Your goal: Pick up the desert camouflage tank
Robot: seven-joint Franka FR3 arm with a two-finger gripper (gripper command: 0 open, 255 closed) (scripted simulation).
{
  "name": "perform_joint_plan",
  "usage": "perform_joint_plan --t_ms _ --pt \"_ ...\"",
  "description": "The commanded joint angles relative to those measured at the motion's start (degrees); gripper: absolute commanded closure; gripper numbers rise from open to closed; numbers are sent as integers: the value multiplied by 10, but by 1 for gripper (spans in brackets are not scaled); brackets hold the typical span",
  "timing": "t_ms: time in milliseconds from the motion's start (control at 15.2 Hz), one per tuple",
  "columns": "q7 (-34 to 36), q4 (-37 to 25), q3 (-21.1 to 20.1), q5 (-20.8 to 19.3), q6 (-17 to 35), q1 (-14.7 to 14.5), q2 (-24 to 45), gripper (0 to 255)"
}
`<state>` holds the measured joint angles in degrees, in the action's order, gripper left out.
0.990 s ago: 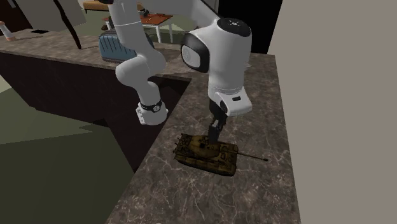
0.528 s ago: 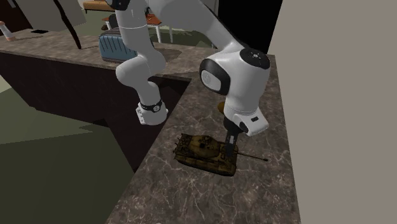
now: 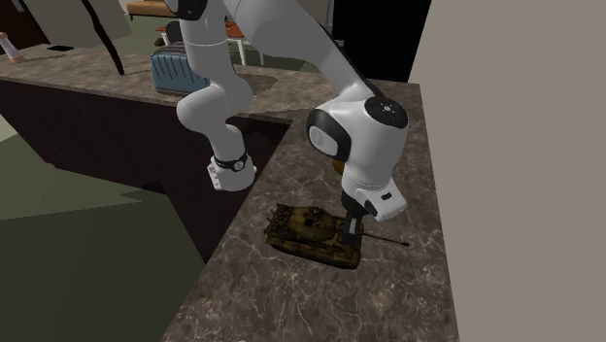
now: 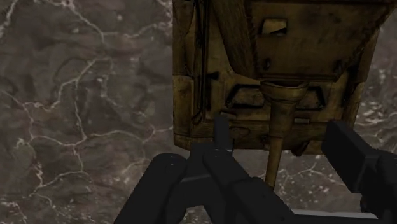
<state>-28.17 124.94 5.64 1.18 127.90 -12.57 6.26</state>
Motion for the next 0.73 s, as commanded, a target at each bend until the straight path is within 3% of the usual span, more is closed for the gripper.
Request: perform_joint_plan --t_ms 0,660 --pt "0 0 0 0 2 0 1 255" --pt "1 -4 0 -1 -12 0 -9 255"
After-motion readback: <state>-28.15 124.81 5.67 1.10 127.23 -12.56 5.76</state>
